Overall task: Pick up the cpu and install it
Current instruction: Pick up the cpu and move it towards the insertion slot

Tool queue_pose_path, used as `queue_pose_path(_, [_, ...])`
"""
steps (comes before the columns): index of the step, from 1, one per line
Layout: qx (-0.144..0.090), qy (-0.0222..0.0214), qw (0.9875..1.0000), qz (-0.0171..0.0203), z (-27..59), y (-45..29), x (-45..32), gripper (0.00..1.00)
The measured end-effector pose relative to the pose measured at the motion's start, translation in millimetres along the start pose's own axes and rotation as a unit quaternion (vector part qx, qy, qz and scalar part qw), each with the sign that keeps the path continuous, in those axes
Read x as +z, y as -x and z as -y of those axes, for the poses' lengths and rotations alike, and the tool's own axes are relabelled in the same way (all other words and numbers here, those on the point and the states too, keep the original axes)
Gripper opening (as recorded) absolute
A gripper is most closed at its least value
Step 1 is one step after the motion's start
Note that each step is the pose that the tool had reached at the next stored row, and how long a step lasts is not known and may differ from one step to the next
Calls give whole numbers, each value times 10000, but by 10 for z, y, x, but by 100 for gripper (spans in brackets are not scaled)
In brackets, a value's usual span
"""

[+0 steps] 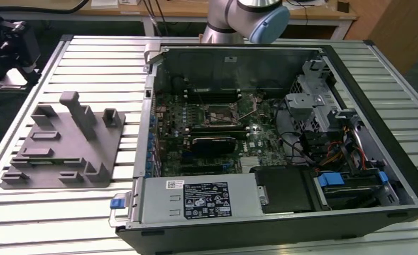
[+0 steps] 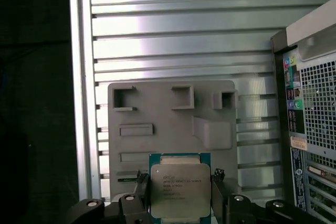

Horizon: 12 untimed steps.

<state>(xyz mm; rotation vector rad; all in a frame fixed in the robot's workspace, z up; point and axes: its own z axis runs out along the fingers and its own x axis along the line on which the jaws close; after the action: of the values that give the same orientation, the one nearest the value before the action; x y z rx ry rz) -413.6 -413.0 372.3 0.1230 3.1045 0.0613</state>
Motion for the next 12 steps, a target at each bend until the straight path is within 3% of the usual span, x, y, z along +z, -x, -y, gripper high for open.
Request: queue_pose_path(12, [0, 0, 10000, 0, -27, 348, 12, 55])
